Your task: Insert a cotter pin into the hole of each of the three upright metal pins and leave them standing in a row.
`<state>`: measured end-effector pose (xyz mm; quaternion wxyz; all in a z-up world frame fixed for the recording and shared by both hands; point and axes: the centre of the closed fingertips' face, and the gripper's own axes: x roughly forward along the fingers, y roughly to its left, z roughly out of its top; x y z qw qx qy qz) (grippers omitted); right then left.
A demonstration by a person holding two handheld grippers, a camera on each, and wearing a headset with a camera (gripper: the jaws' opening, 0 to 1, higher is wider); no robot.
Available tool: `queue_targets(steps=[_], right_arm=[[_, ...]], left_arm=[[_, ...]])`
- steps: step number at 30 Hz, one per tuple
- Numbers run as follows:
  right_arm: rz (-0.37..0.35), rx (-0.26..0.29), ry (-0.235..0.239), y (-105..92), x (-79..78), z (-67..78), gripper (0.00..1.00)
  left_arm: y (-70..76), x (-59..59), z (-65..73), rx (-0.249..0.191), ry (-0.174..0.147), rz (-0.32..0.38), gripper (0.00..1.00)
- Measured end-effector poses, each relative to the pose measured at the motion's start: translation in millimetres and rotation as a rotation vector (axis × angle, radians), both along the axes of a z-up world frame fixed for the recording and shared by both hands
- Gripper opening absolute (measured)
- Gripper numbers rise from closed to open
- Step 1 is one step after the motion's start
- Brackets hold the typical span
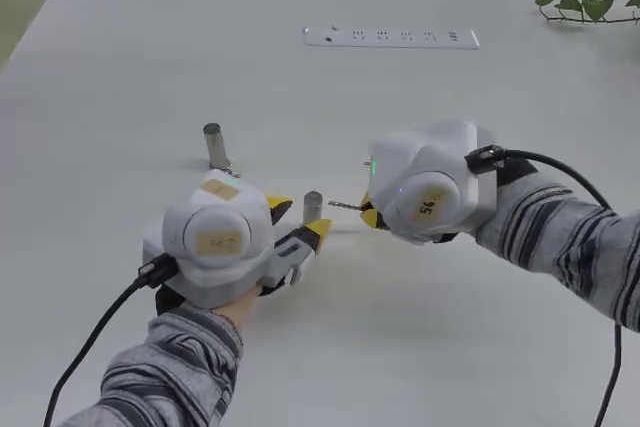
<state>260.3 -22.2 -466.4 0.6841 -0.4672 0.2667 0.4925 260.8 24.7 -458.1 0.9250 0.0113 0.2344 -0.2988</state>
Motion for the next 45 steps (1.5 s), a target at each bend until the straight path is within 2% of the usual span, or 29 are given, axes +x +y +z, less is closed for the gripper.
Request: queue_targets(steps=[3, 7, 18, 24, 28, 35, 39, 42, 45], right_arm=[[0.011, 0.005, 0.004, 2.5, 0.4, 0.1, 0.0], [0.02, -0.004, 0.006, 1.9, 0.7, -1.2, 0.0], [0.03, 0.01, 0.003, 5.6, -1.5, 4.2, 0.0], [0.034, 0.003, 0.004, 7.2, -0.6, 4.4, 0.0], [0.03, -0.013, 0.005, 9.4, -1.0, 6.2, 0.0], [0.061, -0.033, -0.011, 8.7, 0.7, 7.5, 0.0], [0.089, -0.013, -0.007, 9.7, -1.0, 12.2, 0.0], [0.071, 0.016, 0.014, 11.5, -1.0, 15.4, 0.0], [0.09, 0.028, 0.007, 18.3, -3.5, 16.2, 0.0]], left_arm=[[-3.1, 2.2, -3.5, 0.014, 0.004, -0.006, 0.22], [-2.7, 3.7, -8.2, 0.009, 0.022, 0.004, 0.19], [-5.8, 6.2, -13.9, 0.013, 0.025, 0.003, 0.12], [-6.9, 6.0, -16.1, 0.031, 0.011, -0.005, 0.1], [-7.3, 5.1, -16.6, 0.065, -0.017, -0.009, 0.1], [-6.2, 6.0, -16.8, 0.064, -0.026, 0.0, 0.09], [-6.3, 6.0, -17.3, 0.073, -0.035, -0.002, 0.09], [-6.0, 6.0, -17.3, 0.076, -0.037, 0.001, 0.09], [-6.2, 6.2, -17.5, 0.077, -0.038, 0.003, 0.09]])
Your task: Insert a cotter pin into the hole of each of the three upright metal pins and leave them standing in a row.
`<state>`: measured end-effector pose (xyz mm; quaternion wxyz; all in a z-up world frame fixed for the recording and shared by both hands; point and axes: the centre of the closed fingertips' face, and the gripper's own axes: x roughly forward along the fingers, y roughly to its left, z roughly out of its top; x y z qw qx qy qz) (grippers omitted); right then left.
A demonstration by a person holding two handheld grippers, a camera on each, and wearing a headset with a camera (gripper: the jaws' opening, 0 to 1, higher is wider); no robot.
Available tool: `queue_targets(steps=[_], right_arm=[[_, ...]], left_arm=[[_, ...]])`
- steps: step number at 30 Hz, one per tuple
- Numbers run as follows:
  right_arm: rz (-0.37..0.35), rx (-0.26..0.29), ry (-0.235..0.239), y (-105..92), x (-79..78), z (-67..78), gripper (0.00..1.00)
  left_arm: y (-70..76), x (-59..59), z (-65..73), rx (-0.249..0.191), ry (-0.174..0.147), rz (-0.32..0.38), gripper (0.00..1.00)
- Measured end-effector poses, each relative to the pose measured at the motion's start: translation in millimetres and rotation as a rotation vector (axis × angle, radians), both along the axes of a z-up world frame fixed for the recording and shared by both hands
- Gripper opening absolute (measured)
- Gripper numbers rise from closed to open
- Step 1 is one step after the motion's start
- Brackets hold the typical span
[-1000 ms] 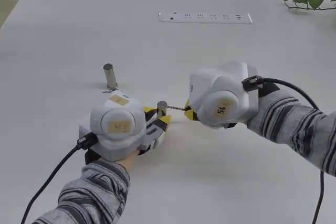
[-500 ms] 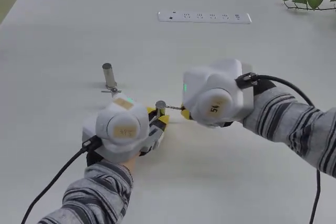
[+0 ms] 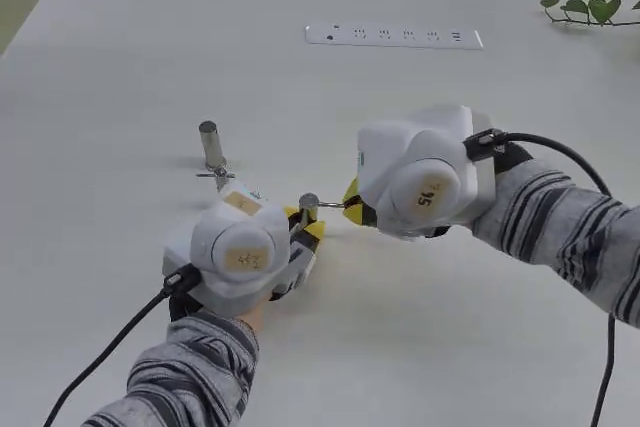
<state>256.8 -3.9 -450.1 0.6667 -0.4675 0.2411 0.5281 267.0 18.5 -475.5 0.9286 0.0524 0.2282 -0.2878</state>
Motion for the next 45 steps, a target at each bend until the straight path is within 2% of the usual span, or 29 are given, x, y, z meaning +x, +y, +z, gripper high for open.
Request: queue_targets(steps=[1, 4, 20, 26, 33, 45], right_arm=[[0.012, -0.026, -0.024, -0.9, 1.9, 0.4, 0.0], [0.013, -0.03, -0.03, -0.3, 2.2, 0.4, 0.0], [0.011, 0.028, -0.021, 22.6, 1.1, 2.1, 0.0], [-0.019, 0.06, 0.006, 20.8, -0.8, 8.5, 0.08], [-0.027, 0.04, 0.015, 9.5, -0.8, 7.7, 0.02], [-0.041, 0.057, 0.023, 13.9, -1.5, 8.0, 0.0]], left_arm=[[0.2, 0.2, -0.1, -0.001, -0.001, 0.002, 0.09], [1.1, 1.0, -0.4, -0.003, 0.002, 0.012, 0.09], [1.9, 0.6, -0.5, 0.004, -0.002, 0.025, 0.09], [1.9, 0.4, -0.5, 0.006, -0.003, 0.027, 0.09], [2.0, 0.5, -0.9, 0.005, -0.001, 0.033, 0.09], [1.8, 0.8, -1.3, 0.016, -0.005, 0.028, 0.09]])
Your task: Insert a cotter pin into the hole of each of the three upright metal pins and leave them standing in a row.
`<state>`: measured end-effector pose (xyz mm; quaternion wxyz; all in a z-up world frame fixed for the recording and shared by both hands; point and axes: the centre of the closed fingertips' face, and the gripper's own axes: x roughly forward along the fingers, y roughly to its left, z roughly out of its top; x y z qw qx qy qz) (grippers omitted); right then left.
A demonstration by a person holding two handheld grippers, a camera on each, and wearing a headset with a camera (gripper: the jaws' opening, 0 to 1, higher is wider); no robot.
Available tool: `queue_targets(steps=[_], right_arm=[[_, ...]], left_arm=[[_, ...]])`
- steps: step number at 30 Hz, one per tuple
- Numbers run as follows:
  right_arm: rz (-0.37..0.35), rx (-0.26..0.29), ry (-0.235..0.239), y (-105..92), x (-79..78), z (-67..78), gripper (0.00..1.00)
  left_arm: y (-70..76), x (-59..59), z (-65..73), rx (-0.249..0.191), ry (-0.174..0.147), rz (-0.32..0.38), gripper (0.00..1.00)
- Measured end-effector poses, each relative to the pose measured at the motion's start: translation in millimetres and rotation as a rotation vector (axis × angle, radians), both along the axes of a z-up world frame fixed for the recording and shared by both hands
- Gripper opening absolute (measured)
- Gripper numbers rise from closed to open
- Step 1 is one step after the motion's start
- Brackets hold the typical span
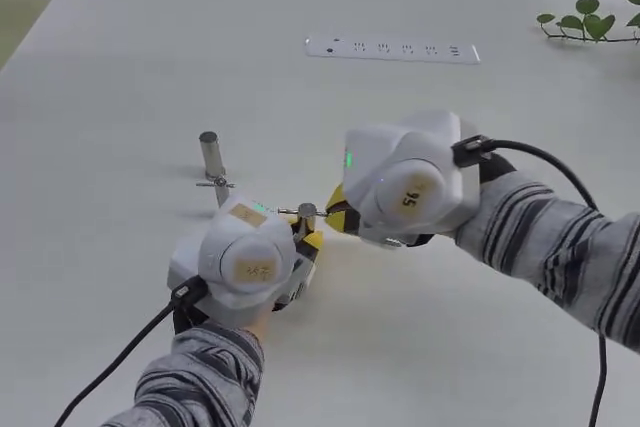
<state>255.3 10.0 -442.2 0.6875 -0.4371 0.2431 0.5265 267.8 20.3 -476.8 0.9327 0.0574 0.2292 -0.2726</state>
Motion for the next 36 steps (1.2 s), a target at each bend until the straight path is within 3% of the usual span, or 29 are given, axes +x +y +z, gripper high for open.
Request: queue_targets(steps=[12, 18, 23, 30, 36], right_arm=[[-0.007, 0.01, -0.004, 4.0, 0.4, 1.3, 0.0], [-0.056, 0.041, 0.016, 4.0, 1.7, 1.1, 0.0], [-0.155, 0.094, 0.038, -3.5, 5.1, 3.8, 0.09], [-0.34, 0.163, 0.104, -31.1, 8.3, 1.5, 0.1], [-0.397, 0.173, 0.121, -45.9, 5.5, -3.1, 0.1]], left_arm=[[-0.1, 0.5, -0.8, 0.002, -0.002, 0.005, 0.09], [0.0, 1.0, -1.0, 0.002, -0.002, 0.008, 0.09], [-0.3, 1.6, -0.6, 0.007, -0.003, -0.009, 0.09], [2.1, 10.9, -0.1, 0.0, -0.001, -0.012, 0.09], [5.0, 19.4, 0.3, -0.002, 0.006, -0.011, 0.09]])
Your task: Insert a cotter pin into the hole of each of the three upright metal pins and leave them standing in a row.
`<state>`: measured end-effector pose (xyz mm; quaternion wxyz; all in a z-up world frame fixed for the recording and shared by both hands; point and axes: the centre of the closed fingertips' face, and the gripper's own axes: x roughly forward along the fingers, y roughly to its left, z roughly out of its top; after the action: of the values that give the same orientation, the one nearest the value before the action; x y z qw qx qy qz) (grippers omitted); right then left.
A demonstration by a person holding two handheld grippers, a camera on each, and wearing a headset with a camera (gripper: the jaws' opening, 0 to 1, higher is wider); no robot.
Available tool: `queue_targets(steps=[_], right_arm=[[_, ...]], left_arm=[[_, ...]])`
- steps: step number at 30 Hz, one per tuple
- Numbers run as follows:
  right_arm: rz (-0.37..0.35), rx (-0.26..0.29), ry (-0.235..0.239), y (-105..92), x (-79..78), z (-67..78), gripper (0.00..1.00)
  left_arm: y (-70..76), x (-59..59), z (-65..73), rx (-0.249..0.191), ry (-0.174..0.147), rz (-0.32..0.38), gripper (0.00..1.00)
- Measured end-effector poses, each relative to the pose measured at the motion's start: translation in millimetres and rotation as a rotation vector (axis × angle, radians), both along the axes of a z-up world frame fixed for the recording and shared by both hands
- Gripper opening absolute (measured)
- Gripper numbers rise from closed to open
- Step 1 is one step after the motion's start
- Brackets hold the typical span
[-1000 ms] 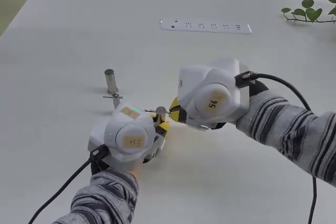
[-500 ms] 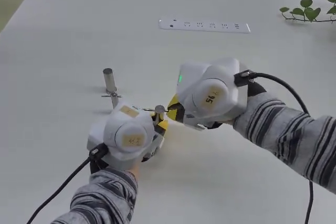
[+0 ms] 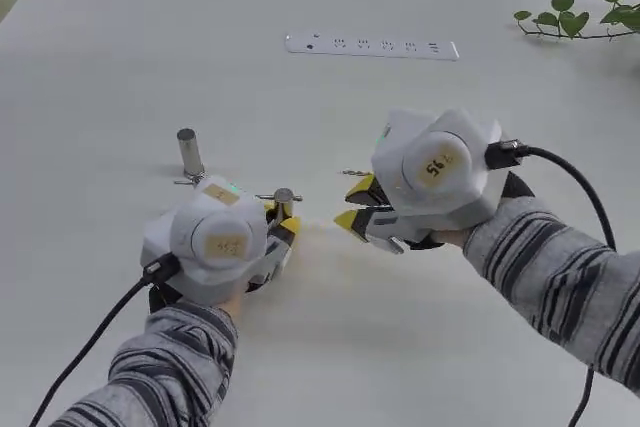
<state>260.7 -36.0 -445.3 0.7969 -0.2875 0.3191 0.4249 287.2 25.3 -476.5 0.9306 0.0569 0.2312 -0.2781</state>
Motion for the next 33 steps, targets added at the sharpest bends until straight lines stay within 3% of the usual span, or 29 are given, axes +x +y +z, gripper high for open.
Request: queue_targets(steps=[13, 22, 33], right_arm=[[-0.05, 0.033, 0.021, -1.6, -0.6, -1.0, 0.11], [-0.071, 0.051, 0.032, -0.2, -0.1, -1.8, 0.11], [-0.118, 0.074, 0.062, -4.9, 1.2, -4.1, 0.14]], left_arm=[[-2.7, 14.4, 4.4, 0.004, -0.011, -0.002, 0.09], [-2.0, 14.6, 0.4, -0.012, 0.02, 0.021, 0.09], [-2.4, 14.1, 0.2, 0.009, 0.0, 0.019, 0.1]])
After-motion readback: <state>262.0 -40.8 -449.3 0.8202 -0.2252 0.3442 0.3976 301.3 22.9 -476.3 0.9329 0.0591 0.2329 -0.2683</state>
